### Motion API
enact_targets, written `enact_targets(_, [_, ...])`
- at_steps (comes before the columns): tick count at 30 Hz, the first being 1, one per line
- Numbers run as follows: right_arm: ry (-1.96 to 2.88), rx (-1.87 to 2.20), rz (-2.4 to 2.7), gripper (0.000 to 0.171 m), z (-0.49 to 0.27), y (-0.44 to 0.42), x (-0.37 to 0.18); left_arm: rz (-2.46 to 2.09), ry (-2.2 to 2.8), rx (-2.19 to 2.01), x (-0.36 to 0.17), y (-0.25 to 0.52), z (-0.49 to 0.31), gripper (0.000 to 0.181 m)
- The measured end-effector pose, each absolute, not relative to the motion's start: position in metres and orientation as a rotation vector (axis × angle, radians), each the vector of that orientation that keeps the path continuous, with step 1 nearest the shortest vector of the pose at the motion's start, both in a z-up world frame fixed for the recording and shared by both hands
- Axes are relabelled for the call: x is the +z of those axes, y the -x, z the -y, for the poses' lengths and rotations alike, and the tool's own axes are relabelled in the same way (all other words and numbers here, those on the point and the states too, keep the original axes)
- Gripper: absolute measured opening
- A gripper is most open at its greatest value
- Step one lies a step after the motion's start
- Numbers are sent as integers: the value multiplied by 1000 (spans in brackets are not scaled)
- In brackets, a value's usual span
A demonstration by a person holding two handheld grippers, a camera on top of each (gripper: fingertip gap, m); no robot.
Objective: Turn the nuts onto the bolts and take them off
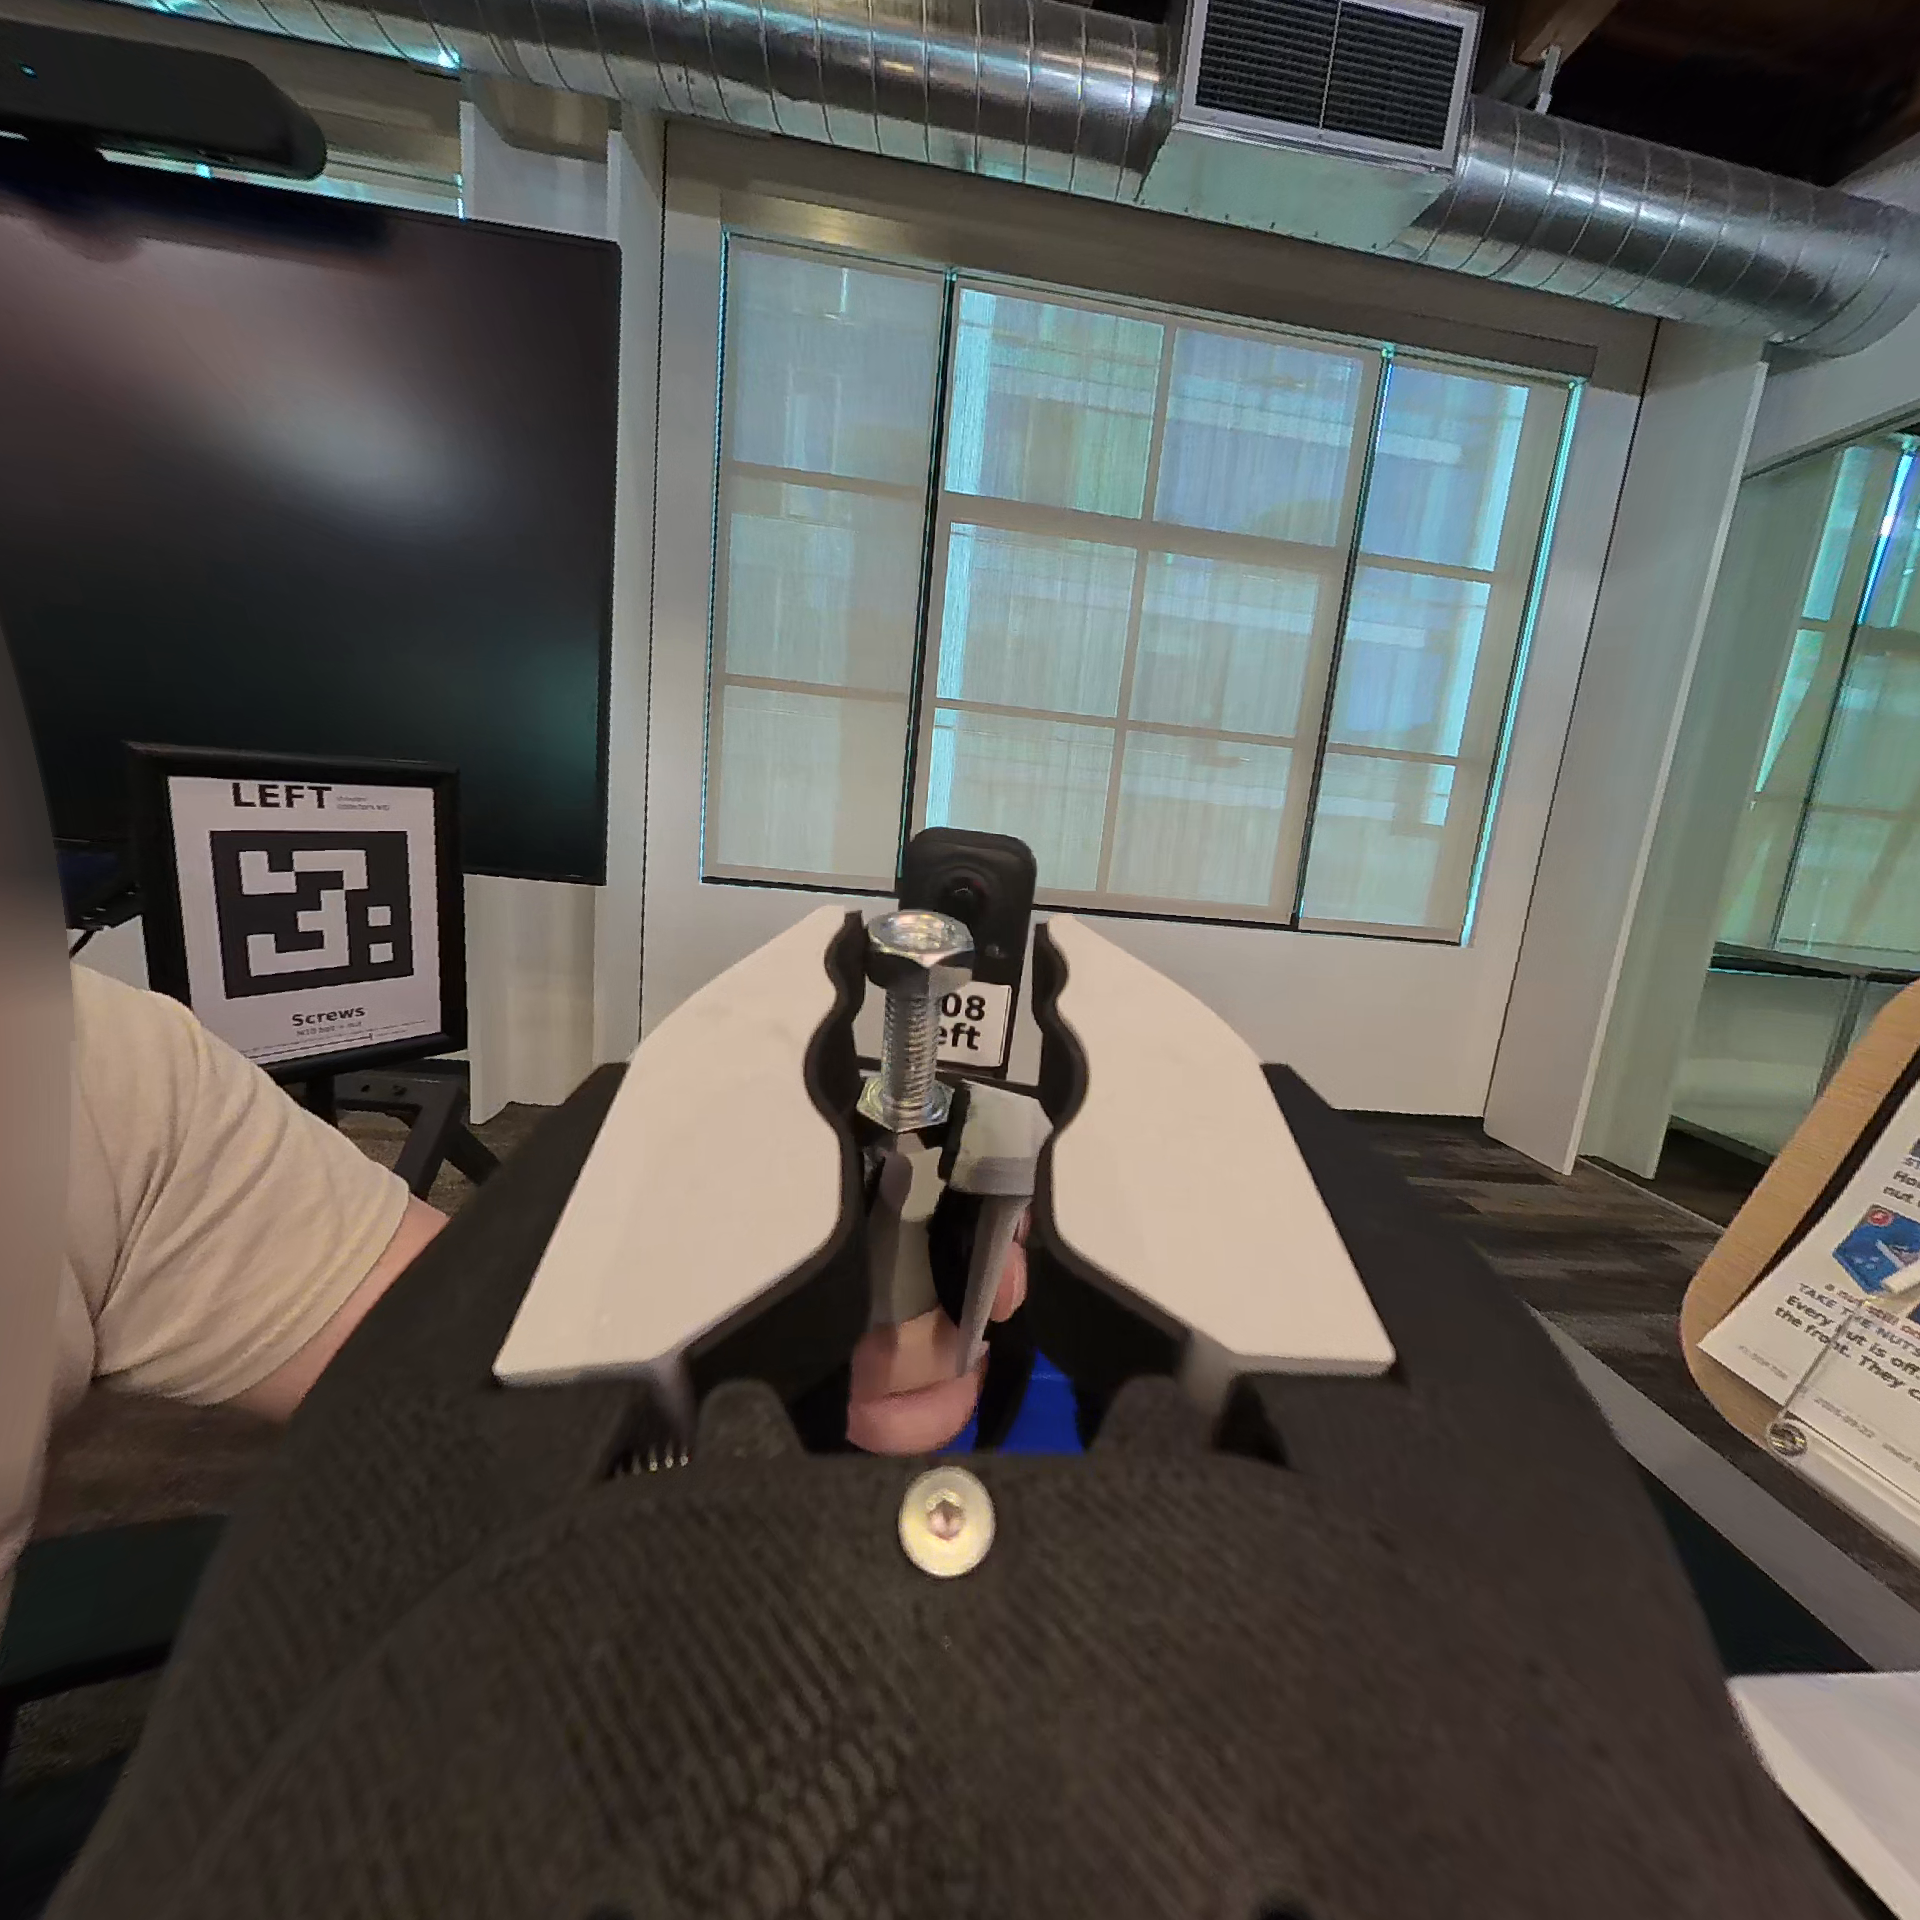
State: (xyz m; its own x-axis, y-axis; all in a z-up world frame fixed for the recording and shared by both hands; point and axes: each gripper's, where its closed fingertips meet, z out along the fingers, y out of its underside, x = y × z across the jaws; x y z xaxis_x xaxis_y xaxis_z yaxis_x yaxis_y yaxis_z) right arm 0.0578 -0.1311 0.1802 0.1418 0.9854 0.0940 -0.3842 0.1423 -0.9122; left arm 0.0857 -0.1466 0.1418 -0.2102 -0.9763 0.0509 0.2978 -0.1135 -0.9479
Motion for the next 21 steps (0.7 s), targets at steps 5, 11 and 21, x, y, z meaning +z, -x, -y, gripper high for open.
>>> enact_targets(5, [880,1198,894,30,131,-59,179,-1064,928,-1570,141,-86,146,17])
enact_targets(11, [866,1217,903,29,132,-62,180,-1057,916,-1588,144,-85,146,17])
enact_targets(21, [840,1259,945,22,135,-65,179,-1061,921,-1609,144,-85,147,17])
